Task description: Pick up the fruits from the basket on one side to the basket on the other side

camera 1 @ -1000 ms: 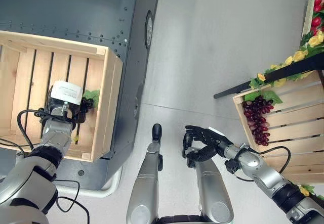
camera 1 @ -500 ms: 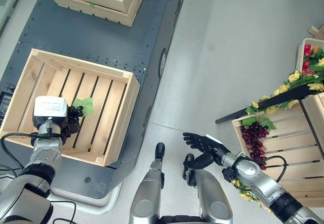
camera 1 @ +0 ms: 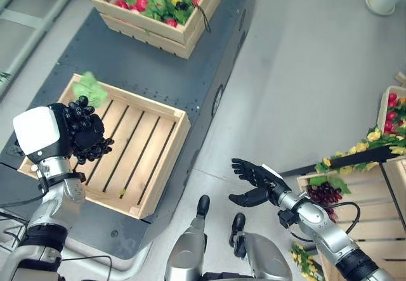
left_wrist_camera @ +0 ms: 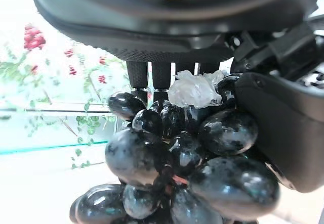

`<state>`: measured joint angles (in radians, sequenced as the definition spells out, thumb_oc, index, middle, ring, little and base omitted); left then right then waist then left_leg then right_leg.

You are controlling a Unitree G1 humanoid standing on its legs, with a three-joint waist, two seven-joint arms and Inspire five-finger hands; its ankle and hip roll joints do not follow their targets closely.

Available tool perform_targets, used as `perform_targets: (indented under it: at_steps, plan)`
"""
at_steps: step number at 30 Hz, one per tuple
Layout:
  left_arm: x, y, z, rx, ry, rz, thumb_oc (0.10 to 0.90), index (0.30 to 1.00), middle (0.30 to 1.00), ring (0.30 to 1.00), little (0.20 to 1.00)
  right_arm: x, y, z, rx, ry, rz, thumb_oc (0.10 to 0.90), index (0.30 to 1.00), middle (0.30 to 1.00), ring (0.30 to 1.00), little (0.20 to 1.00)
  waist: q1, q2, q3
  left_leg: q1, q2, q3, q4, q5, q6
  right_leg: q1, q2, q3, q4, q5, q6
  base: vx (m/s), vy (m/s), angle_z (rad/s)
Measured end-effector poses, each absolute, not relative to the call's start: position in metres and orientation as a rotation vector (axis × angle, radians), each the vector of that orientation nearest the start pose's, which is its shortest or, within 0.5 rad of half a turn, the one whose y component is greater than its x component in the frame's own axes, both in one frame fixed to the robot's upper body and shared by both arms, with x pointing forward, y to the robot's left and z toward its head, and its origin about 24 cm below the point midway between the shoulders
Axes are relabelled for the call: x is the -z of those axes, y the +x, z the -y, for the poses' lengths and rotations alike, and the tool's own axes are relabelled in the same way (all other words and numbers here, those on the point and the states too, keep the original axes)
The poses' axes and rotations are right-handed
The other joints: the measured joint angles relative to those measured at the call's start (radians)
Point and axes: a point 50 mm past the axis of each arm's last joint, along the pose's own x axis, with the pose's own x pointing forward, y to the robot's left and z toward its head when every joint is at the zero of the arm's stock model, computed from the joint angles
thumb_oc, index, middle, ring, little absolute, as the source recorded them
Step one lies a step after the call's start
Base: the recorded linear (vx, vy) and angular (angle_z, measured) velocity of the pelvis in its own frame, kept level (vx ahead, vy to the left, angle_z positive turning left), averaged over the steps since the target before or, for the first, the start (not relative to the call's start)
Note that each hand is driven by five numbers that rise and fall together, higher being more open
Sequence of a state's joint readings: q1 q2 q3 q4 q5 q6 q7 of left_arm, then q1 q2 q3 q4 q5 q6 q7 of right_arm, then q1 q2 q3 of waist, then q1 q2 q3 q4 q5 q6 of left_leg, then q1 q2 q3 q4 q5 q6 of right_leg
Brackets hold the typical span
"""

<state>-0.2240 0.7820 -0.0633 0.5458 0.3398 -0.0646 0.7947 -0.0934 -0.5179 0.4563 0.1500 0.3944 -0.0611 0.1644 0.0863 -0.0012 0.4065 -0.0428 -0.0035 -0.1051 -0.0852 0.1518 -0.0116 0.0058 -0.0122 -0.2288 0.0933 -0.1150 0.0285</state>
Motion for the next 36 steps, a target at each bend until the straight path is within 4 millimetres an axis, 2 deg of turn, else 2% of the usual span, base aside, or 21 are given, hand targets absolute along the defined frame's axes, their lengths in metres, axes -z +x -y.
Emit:
perform_targets:
  at_steps: [4,8,13,16,19,22,24,28,36]
  plan:
    - [-0.085,0.266,-0.315,-0.775,0.903,0.234,0.400,0.300,0.300,0.300,0.300,-0.024,0.251,0.146,-0.516,-0.120,-0.117,0.800,0.900,0.900,0.900,0.900,0.005,-0.003,-0.044,0.028,-0.010,-0.003,-0.003,-0.002,0.001,0.077,0.003,0.001,-0.103,0.044,0.007,0.02,-0.048,0.05]
    - [-0.075,0.268,-0.292,-0.783,0.658,0.232,0.400,0.300,0.300,0.300,0.300,-0.041,0.264,0.135,-0.534,-0.112,-0.044,0.800,0.900,0.900,0.900,0.900,0.013,-0.008,-0.083,0.034,-0.012,-0.001,-0.003,-0.011,0.008,0.102,0.005,0.004,-0.147,0.067,0.011,0.02,-0.053,-0.04]
    - [-0.076,0.270,-0.284,-0.770,0.492,0.233,0.400,0.300,0.300,0.300,0.300,-0.068,0.277,0.120,-0.569,-0.104,0.069,0.800,0.900,0.900,0.900,0.900,0.028,-0.012,-0.099,0.042,-0.013,-0.001,-0.003,-0.013,0.008,0.111,0.005,0.004,-0.148,0.067,0.011,0.02,-0.044,0.00]
    - [-0.078,0.272,-0.274,-0.744,0.322,0.243,0.400,0.300,0.300,0.300,0.300,-0.082,0.286,0.116,-0.579,-0.083,0.114,0.800,0.900,0.900,0.900,0.900,0.047,-0.012,-0.106,0.047,-0.016,-0.003,-0.003,-0.010,0.014,0.122,0.003,0.001,-0.155,0.070,0.012,0.01,-0.045,0.04]
    - [-0.073,0.274,-0.264,-0.710,0.151,0.213,0.400,0.300,0.300,0.300,0.300,-0.095,0.293,0.106,-0.582,-0.082,0.163,0.800,0.900,0.900,0.900,0.900,0.069,-0.014,-0.113,0.051,-0.020,-0.005,-0.003,-0.011,0.015,0.138,0.003,-0.001,-0.181,0.082,0.013,-0.01,-0.037,0.04]
    - [-0.066,0.276,-0.255,-0.670,0.001,0.172,0.400,0.300,0.300,0.300,0.300,-0.107,0.297,0.094,-0.600,-0.069,0.205,0.800,0.900,0.900,0.900,0.900,0.072,-0.014,-0.114,0.053,-0.022,-0.016,-0.003,-0.011,0.015,0.144,0.002,-0.001,-0.182,0.082,0.013,-0.02,-0.040,0.08]
    - [-0.064,0.278,-0.243,-0.621,-0.117,0.156,0.400,0.300,0.300,0.300,0.300,-0.116,0.301,0.089,-0.612,-0.071,0.235,0.800,0.900,0.900,0.900,0.900,0.087,-0.014,-0.114,0.053,-0.023,-0.021,-0.003,-0.011,0.015,0.144,0.002,-0.001,-0.182,0.082,0.013,-0.01,-0.035,0.03]
    - [-0.067,0.275,-0.234,-0.548,-0.175,0.172,0.400,0.300,0.300,0.300,0.300,-0.123,0.304,0.082,-0.608,-0.061,0.255,0.800,0.900,0.900,0.900,0.900,0.100,-0.015,-0.115,0.053,-0.025,-0.023,-0.003,-0.011,0.015,0.146,0.001,-0.002,-0.181,0.082,0.013,-0.02,-0.043,0.03]
    - [-0.077,0.278,-0.224,-0.448,-0.252,0.194,0.400,0.300,0.300,0.300,0.300,-0.120,0.302,0.075,-0.609,-0.065,0.235,0.800,0.900,0.900,0.900,0.900,0.112,-0.016,-0.115,0.053,-0.027,-0.029,-0.003,-0.010,0.016,0.148,0.000,-0.005,-0.181,0.082,0.014,-0.01,-0.033,0.01]
